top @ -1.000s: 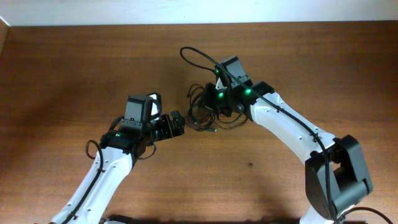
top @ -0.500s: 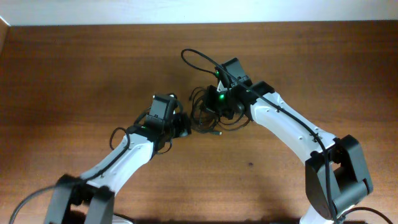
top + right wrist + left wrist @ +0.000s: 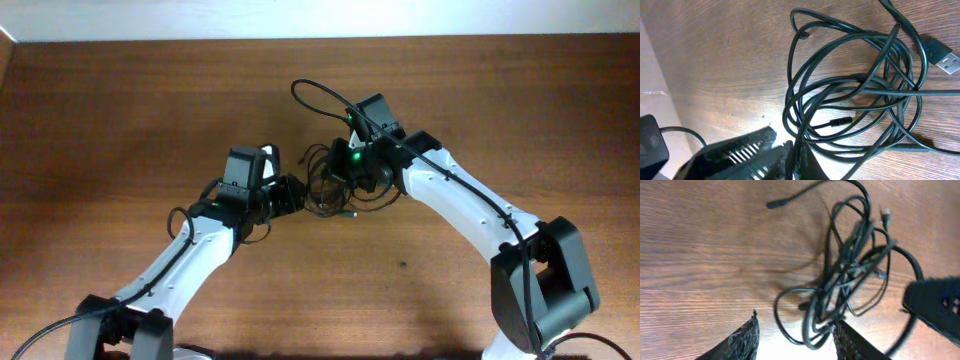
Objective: Untangle cables
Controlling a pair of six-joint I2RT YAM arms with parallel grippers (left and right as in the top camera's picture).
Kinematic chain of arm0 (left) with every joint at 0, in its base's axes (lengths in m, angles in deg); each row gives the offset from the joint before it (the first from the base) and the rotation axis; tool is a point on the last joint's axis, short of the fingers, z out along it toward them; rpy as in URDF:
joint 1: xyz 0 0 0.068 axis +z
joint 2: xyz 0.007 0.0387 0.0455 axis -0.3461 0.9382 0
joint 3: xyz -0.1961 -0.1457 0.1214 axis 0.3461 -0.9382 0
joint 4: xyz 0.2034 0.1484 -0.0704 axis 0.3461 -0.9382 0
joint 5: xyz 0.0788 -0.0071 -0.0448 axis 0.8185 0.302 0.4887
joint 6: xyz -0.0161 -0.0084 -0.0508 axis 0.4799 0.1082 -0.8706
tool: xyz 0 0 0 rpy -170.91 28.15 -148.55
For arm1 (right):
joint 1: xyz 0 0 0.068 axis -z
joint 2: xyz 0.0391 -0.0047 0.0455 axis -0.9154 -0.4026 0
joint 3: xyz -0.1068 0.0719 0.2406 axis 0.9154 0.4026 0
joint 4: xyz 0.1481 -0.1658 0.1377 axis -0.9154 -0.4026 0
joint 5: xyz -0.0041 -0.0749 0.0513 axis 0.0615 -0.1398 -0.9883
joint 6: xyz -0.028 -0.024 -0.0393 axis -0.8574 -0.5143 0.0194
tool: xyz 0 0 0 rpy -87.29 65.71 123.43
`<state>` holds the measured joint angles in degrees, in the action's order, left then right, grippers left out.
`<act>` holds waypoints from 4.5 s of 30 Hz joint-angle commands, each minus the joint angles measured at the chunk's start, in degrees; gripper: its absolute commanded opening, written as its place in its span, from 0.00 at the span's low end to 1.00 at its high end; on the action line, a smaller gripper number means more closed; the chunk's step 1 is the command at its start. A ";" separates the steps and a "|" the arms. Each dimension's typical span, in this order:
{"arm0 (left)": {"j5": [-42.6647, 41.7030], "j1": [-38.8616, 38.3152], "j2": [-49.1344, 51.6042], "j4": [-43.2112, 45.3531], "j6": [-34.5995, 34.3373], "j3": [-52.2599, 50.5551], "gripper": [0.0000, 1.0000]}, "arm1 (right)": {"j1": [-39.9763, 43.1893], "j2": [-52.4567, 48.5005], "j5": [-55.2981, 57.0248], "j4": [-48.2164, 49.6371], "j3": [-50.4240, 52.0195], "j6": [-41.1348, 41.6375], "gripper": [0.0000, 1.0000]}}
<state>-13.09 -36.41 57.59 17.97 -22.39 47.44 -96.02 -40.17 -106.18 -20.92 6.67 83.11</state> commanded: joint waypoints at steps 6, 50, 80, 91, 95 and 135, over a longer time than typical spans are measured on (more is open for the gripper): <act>9.84 -5.22 3.43 0.35 1.03 0.20 0.41 | 0.17 0.70 -0.31 -0.94 -0.85 -0.66 0.04; -34.58 3.65 -18.32 17.11 28.85 0.22 0.00 | 0.57 8.41 17.18 -9.29 -0.85 -9.29 0.53; 3.56 5.07 -14.27 0.26 19.12 0.20 0.80 | 6.16 14.62 -34.32 -11.82 -0.87 -54.18 0.09; 11.28 16.37 -14.21 -18.12 -11.82 0.20 0.96 | 6.03 13.25 9.79 -27.19 -0.83 -30.29 0.63; -5.11 14.60 -14.21 -20.04 -3.04 0.20 0.99 | 6.16 12.46 10.05 -31.23 -0.70 -29.66 0.81; 2.95 -3.32 -30.40 -10.14 -35.54 4.50 0.00 | -3.54 12.44 16.87 -5.49 13.88 6.49 0.47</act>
<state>-5.42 -42.07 32.85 6.14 -59.20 51.11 -102.03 -27.82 -104.13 -21.89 20.26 84.68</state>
